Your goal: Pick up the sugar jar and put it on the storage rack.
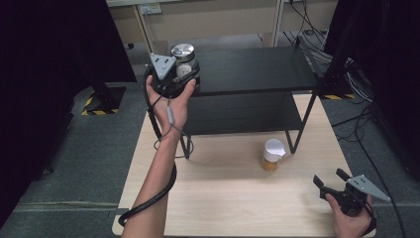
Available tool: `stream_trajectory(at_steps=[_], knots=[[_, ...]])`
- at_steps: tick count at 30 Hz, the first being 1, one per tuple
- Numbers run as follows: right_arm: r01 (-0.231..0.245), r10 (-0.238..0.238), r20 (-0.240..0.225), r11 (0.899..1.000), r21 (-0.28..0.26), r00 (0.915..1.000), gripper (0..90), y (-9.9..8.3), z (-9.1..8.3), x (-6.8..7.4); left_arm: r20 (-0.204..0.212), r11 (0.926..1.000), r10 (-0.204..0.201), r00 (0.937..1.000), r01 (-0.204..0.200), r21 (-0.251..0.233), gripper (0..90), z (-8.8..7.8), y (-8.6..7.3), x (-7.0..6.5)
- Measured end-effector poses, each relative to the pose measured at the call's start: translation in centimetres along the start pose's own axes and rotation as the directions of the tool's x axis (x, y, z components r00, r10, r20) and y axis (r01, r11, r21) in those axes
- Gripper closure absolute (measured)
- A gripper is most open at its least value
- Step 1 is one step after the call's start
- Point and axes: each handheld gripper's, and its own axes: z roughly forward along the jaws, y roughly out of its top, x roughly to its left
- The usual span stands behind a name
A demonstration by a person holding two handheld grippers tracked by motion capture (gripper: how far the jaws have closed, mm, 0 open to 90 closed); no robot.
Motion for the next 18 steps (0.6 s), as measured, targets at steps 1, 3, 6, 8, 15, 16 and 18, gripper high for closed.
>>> stream_trajectory(at_steps=[1, 3, 6, 8, 15, 16, 18], knots=[[0.000, 0.000, 0.000, 1.000, 0.000, 1.0000, 6.9, 0.0, 0.0, 0.0, 0.002, 1.0000, 0.000, 1.0000, 0.000, 0.002, 31.0, 0.0, 0.0, 0.0], [0.000, 0.000, -0.001, 1.000, 0.000, 1.0000, 6.9, 0.0, 0.0, 0.0, 0.006, 1.0000, -0.001, 1.0000, 0.001, 0.004, 30.9, 0.0, 0.1, 0.2], [0.001, -0.001, -0.001, 1.000, 0.000, 1.0000, 6.9, 0.0, 0.0, 0.0, 0.012, 1.0000, 0.000, 0.9999, 0.000, 0.005, 30.8, 0.0, 0.1, 0.3], [0.002, -0.002, 0.000, 1.000, 0.000, 1.0000, 6.9, 0.0, 0.0, 0.0, 0.017, 1.0000, 0.001, 0.9999, -0.001, -0.008, 30.0, 0.0, 0.0, 0.5], [-0.001, 0.001, -0.001, 1.000, 0.001, 1.0000, 6.9, 0.0, 0.0, 0.0, 0.018, 0.9978, 0.038, 0.9991, -0.037, -0.055, 10.8, -0.7, -0.5, 0.0], [-0.001, 0.001, -0.001, 1.000, 0.000, 1.0000, 6.9, 0.0, 0.0, 0.0, 0.017, 0.9974, 0.042, 0.9990, -0.041, -0.060, 9.7, -0.8, -0.6, 0.0], [-0.002, 0.002, -0.002, 1.000, -0.001, 1.0000, 6.9, 0.0, 0.0, -0.1, 0.010, 0.9961, 0.042, 0.9991, -0.041, -0.078, 7.6, -1.2, -0.9, -0.1]])
